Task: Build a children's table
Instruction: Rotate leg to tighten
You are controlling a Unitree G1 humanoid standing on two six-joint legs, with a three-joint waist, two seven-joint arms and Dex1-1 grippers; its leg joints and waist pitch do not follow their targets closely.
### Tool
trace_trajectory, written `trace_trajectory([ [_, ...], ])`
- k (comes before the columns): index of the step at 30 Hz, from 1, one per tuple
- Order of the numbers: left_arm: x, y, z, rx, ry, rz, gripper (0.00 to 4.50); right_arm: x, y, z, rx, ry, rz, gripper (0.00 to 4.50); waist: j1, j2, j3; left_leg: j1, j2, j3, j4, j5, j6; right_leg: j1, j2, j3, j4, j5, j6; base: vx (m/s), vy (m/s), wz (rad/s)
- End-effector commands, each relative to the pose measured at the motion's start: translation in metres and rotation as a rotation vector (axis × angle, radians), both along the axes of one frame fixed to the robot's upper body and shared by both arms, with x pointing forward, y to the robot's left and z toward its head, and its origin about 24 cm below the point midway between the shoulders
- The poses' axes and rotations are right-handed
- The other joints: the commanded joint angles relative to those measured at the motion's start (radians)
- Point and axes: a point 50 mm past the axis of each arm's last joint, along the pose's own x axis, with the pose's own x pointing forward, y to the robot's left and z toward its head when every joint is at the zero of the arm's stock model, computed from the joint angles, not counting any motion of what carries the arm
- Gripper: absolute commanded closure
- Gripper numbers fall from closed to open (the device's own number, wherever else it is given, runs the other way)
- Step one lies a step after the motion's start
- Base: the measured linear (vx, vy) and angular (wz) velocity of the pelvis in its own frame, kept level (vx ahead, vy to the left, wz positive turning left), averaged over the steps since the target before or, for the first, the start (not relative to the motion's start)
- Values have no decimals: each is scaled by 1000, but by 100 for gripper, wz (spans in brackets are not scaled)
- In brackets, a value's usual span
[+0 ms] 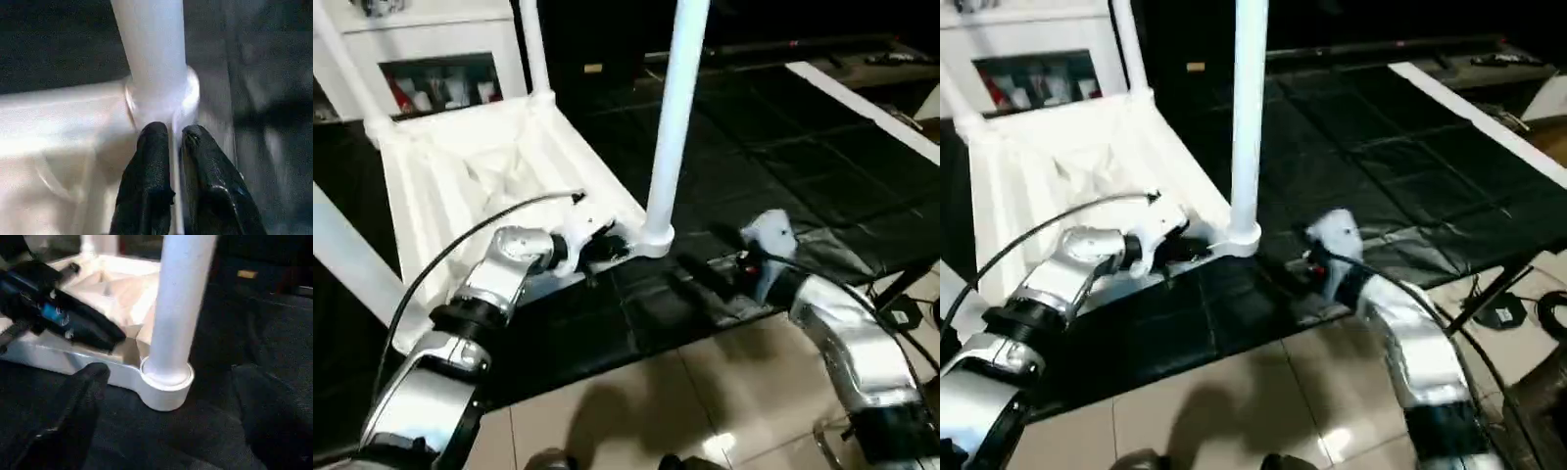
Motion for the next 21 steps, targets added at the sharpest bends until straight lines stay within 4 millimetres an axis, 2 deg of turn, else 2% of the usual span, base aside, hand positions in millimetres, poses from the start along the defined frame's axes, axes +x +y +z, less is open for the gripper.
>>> trace_trajectory([
  [1,1,1,10,-33,-35,-2,355,-3,-3,1,7,13,-53,2,-1,0,-90,17,40,-20,-63,-214,47,61,-93,59,-109,-495,-12,0,0,0],
  [2,0,3,14,-63,-42,13,349,-7,-1,-1,16,21,-68,0,-1,-2,-90,18,39,-20,-62,-219,46,60,-93,58,-110,-504,-6,0,0,0],
  [3,-1,5,18,-102,-45,29,339,-10,1,-3,26,32,-75,0,-2,1,-91,15,42,-22,-63,-217,41,62,-97,58,-108,-505,0,0,0,0],
  [4,-6,7,26,-198,-48,58,324,-16,6,-7,29,55,-90,0,-3,2,-90,16,44,-22,-63,-224,40,59,-97,57,-112,-512,1,0,0,0],
  [8,-17,8,31,-334,-62,125,303,-24,12,-9,54,61,-96,0,-7,6,-90,16,47,-22,-64,-236,39,57,-95,56,-110,-495,-6,0,0,0],
  [9,-24,9,33,-401,-96,196,293,-26,12,-9,68,67,-143,0,-8,8,-90,15,47,-22,-63,-241,39,57,-95,56,-110,-496,-4,0,0,0],
  [10,-28,9,33,-425,-94,224,273,-27,13,-8,68,67,-159,0,-10,7,-87,15,44,-21,-63,-247,41,55,-91,52,-117,-511,6,0,0,0],
  [12,-39,10,29,-472,-65,286,268,-30,13,-7,64,64,-190,0,-13,1,-88,16,45,-21,-62,-254,38,56,-92,50,-117,-526,18,0,0,0],
  [13,-49,12,26,-500,-70,317,264,-31,12,-6,63,62,-207,0,-16,0,-85,20,46,-21,-62,-263,37,51,-88,47,-122,-545,35,0,0,0],
  [14,-59,13,24,-520,-70,346,242,-32,11,-4,57,48,-219,0,-23,-8,-80,18,39,-19,-61,-279,38,50,-85,41,-134,-585,63,0,0,0],
  [15,-68,16,20,-522,-82,368,242,-33,11,-3,54,38,-222,0,-24,-14,-85,20,41,-20,-58,-276,34,52,-90,40,-129,-583,68,0,0,0],
  [16,-74,18,15,-512,-89,394,230,-33,11,-3,47,28,-220,0,-30,-4,-80,17,44,-24,-64,-284,35,53,-89,38,-135,-589,76,0,0,0],
  [17,-78,20,12,-504,-82,421,220,-33,12,-2,49,22,-218,0,-38,-4,-76,22,44,-22,-64,-304,38,46,-83,35,-144,-605,87,0,0,0],
  [18,-84,22,8,-486,-84,453,214,-33,13,-3,48,22,-210,0,-40,-21,-69,-44,41,-73,-90,-376,55,102,-105,-15,-108,-633,82,0,0,0],
  [19,-87,24,5,-475,-83,478,214,-32,14,-3,44,19,-203,0,-40,11,-77,-45,80,-114,-125,-461,41,107,-88,11,-44,-548,54,-28,-13,34],
  [20,-90,26,3,-466,-85,504,194,-31,15,-1,28,-3,-202,0,-73,17,-66,-44,114,-178,-173,-597,12,98,-59,38,25,-358,2,-14,-50,51],
  [21,-92,28,1,-460,-89,522,185,-31,16,0,11,-26,-200,0,-76,16,-59,-38,118,-196,-184,-669,-5,88,-47,53,46,-288,-19,-14,-50,51],
])
